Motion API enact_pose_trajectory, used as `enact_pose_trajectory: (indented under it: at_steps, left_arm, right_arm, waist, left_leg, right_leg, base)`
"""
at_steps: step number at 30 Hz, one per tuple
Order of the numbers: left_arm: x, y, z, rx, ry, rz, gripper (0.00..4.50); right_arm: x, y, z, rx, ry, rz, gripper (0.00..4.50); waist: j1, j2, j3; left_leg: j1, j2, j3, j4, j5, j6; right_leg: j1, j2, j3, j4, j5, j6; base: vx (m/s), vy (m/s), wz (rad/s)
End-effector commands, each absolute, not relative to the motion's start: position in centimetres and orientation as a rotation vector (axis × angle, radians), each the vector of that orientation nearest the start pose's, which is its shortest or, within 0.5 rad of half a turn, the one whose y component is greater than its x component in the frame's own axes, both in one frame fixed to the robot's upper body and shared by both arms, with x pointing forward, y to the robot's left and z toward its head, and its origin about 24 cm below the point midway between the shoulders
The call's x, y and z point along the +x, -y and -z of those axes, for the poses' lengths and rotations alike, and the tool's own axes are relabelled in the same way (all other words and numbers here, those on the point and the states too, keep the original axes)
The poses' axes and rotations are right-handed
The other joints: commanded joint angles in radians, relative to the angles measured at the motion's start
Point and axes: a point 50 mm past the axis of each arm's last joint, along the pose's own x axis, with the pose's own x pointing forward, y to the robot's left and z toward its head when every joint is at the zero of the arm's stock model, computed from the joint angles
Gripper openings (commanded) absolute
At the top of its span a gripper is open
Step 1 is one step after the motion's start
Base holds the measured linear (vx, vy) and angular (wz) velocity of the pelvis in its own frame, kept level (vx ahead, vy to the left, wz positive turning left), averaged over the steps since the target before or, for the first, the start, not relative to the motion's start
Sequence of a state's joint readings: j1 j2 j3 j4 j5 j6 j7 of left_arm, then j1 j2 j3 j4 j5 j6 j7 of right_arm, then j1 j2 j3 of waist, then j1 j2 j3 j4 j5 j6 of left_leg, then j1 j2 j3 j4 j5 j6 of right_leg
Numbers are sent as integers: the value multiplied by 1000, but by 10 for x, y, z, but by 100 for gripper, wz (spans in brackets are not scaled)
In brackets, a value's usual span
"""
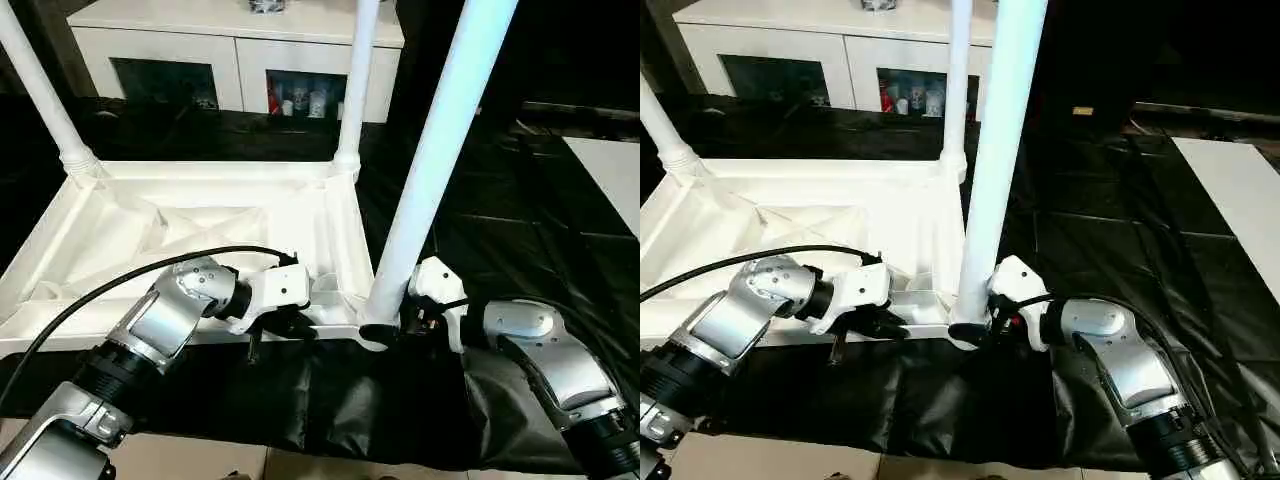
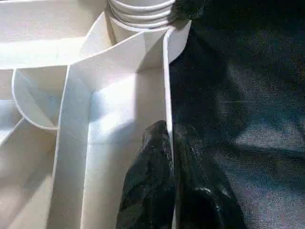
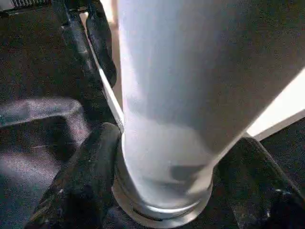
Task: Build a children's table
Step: Rotate leg to tighten
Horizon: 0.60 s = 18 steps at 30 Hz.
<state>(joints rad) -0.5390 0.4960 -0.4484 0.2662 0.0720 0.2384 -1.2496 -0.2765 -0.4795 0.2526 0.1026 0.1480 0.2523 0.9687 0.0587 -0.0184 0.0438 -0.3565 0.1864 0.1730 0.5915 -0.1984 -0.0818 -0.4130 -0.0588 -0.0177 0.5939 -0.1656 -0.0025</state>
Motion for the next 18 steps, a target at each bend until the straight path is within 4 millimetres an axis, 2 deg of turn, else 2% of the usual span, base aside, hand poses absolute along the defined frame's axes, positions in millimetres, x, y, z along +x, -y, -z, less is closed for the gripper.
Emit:
enact_pose_trajectory:
  at_steps: [1,5,6,7,8,9,10,11,12,13,15,17,18]
  left_arm:
    - [287,-123,-59,655,-557,1498,0]
    - [288,-122,-57,640,-558,1478,0]
    - [293,-116,-57,599,-536,1411,0]
    - [293,-116,-57,599,-536,1411,0]
    - [301,-108,-56,550,-511,1326,0]
    - [301,-108,-56,550,-511,1326,0]
    - [303,-106,-56,532,-509,1300,0]
    - [303,-106,-56,532,-509,1300,0]
    - [309,-98,-54,496,-504,1215,0]
    - [310,-97,-54,493,-504,1210,0]
    - [321,-82,-51,427,-508,1044,0]
    - [324,-75,-49,411,-511,986,0]
    - [329,-58,-47,412,-487,884,0]
  right_arm:
    - [273,147,-57,-313,-336,-1152,276]
    - [278,148,-52,-293,-343,-1079,271]
    - [289,146,-46,-247,-340,-934,270]
    - [289,146,-46,-247,-340,-934,270]
    - [298,140,-40,-173,-352,-799,270]
    - [298,140,-40,-173,-352,-799,270]
    - [300,137,-38,-155,-356,-770,269]
    - [300,137,-38,-155,-356,-770,269]
    - [306,126,-33,-91,-360,-660,269]
    - [306,125,-33,-88,-360,-655,269]
    - [313,103,-23,-35,-393,-501,269]
    - [314,94,-20,-27,-407,-454,268]
    - [319,72,-15,18,-438,-372,268]
  waist:
    - [0,0,-54]
    - [-2,1,-53]
    - [-8,1,-49]
    - [-8,1,-49]
    - [-18,1,-48]
    - [-20,-1,-45]
    - [-22,-2,-48]
    - [-25,-1,-48]
    - [-28,1,-46]
    - [-31,0,-47]
    - [-33,3,-49]
    - [-31,2,-51]
    - [-35,0,-50]
  left_leg:
    - [1,34,-6,-74,-203,38]
    - [3,35,-6,-74,-212,37]
    - [2,34,-5,-77,-240,23]
    - [2,34,-5,-77,-240,23]
    - [0,29,-10,-79,-278,-1]
    - [3,27,-10,-80,-291,-6]
    - [6,28,-15,-80,-306,-13]
    - [4,29,-15,-81,-307,-13]
    - [5,29,-15,-82,-313,-11]
    - [4,27,-13,-81,-313,-12]
    - [7,27,-13,-80,-302,-20]
    - [11,25,-15,-80,-304,-25]
    - [6,25,-12,-80,-299,-23]
  right_leg:
    - [51,-62,31,-61,-224,-208]
    - [49,-61,30,-62,-228,-215]
    - [46,-62,30,-66,-276,-210]
    - [46,-62,30,-66,-276,-210]
    - [45,-62,28,-70,-370,-185]
    - [42,-61,26,-78,-407,-174]
    - [44,-64,25,-81,-440,-157]
    - [45,-63,27,-79,-437,-153]
    - [41,-60,27,-82,-431,-149]
    - [39,-60,28,-82,-430,-151]
    - [35,-62,29,-84,-425,-157]
    - [38,-60,27,-83,-422,-154]
    - [36,-58,29,-82,-385,-161]
  base:
    - [0,0,0]
    - [0,0,0]
    - [0,0,0]
    - [0,0,0]
    - [0,0,0]
    - [0,0,0]
    - [0,0,0]
    - [0,0,0]
    - [0,0,0]
    - [0,0,0]
    - [0,0,0]
    - [0,0,0]
    - [0,0,0]
